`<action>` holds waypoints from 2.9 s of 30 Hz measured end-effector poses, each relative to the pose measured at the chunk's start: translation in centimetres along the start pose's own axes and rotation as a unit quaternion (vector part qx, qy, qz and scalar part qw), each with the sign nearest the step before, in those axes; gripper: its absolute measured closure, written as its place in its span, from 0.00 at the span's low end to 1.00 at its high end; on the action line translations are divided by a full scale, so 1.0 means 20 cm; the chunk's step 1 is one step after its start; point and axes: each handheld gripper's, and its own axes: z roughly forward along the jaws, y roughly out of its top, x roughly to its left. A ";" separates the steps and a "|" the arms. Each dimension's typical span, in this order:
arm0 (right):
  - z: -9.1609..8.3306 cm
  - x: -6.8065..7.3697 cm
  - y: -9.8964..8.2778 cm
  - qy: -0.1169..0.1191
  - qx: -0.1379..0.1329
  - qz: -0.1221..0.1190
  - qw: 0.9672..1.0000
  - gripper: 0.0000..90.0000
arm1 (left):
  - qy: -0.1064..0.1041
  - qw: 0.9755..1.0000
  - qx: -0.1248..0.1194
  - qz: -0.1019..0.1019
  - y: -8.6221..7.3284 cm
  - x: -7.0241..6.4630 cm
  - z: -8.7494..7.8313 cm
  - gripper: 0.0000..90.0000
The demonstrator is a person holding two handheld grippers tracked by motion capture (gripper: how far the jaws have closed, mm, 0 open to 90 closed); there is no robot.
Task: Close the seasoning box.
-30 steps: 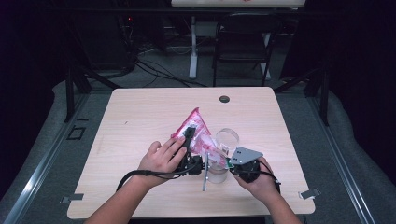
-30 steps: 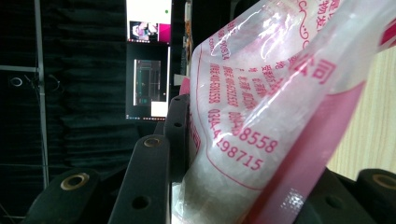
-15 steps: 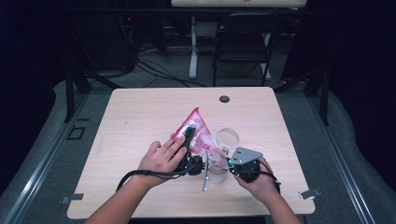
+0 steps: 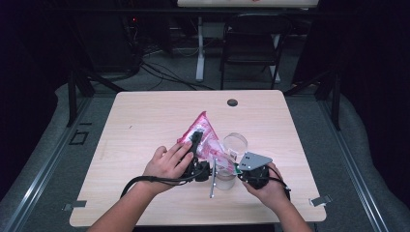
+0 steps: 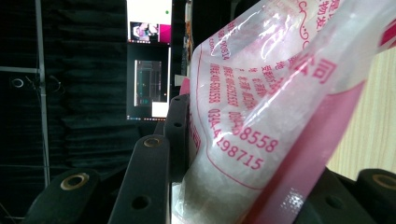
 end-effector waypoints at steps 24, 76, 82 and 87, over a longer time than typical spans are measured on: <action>0.01 0.00 0.00 0.001 0.006 0.003 1.000 1.00 | 0.003 1.000 -0.004 0.003 0.01 0.00 -0.01 0.77; 0.01 -0.01 -0.01 -0.006 0.011 0.006 1.000 1.00 | 0.011 1.000 -0.015 0.010 0.02 0.00 -0.03 0.79; 0.00 0.00 0.00 -0.010 0.002 -0.001 1.000 0.99 | 0.009 1.000 -0.005 0.019 0.02 0.01 -0.03 0.79; 0.00 0.00 0.00 -0.008 -0.009 0.003 1.000 0.96 | 0.007 1.000 -0.009 0.016 0.01 0.00 -0.02 0.80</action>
